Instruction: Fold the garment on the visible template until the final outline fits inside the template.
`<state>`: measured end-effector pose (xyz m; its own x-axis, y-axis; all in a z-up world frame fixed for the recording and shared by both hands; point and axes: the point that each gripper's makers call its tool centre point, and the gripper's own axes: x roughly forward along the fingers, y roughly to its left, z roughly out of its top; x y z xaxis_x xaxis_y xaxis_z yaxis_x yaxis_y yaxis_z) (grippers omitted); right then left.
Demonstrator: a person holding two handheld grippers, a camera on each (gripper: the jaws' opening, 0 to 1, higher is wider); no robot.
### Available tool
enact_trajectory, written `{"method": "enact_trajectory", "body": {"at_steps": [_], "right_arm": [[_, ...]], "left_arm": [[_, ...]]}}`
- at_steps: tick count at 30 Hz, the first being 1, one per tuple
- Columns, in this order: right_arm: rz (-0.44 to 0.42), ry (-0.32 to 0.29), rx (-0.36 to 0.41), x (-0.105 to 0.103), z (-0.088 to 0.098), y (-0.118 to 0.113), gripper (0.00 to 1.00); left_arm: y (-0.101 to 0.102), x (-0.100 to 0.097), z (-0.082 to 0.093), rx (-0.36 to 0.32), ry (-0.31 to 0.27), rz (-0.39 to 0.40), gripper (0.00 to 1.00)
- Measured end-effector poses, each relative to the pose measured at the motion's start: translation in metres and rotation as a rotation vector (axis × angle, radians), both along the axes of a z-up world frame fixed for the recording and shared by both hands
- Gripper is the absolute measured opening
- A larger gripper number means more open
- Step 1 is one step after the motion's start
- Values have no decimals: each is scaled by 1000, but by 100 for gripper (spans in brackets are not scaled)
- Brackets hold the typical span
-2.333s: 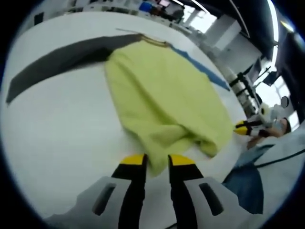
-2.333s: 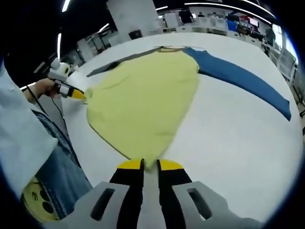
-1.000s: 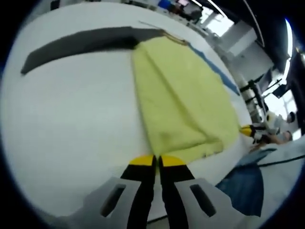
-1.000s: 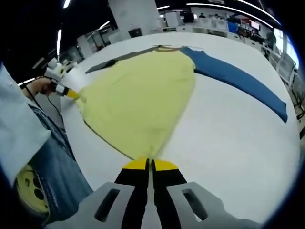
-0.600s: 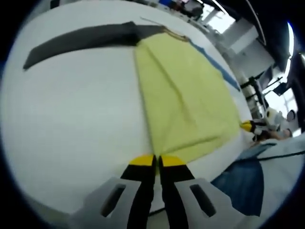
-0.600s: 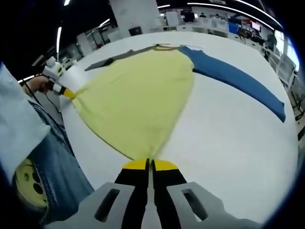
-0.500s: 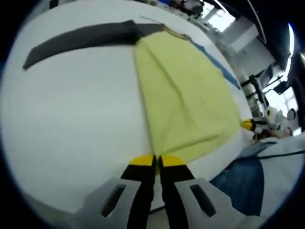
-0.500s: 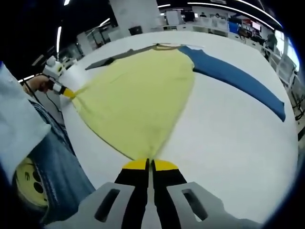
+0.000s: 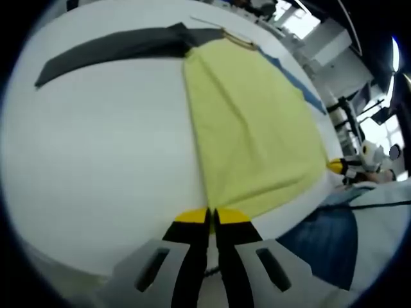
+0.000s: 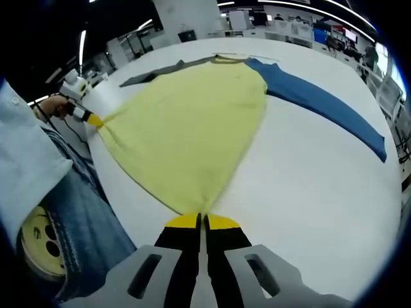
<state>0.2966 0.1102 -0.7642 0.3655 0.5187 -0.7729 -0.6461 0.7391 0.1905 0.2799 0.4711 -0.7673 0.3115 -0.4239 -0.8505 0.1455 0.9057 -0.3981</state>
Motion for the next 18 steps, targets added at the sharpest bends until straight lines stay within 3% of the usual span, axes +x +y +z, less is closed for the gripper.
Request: {"method": "enact_trajectory", "body": {"at_steps": [18], "right_arm": [[53,4,-37,-15,-3,3,3]], "left_arm": [[5,-15,1,45,3,-27,0]]}}
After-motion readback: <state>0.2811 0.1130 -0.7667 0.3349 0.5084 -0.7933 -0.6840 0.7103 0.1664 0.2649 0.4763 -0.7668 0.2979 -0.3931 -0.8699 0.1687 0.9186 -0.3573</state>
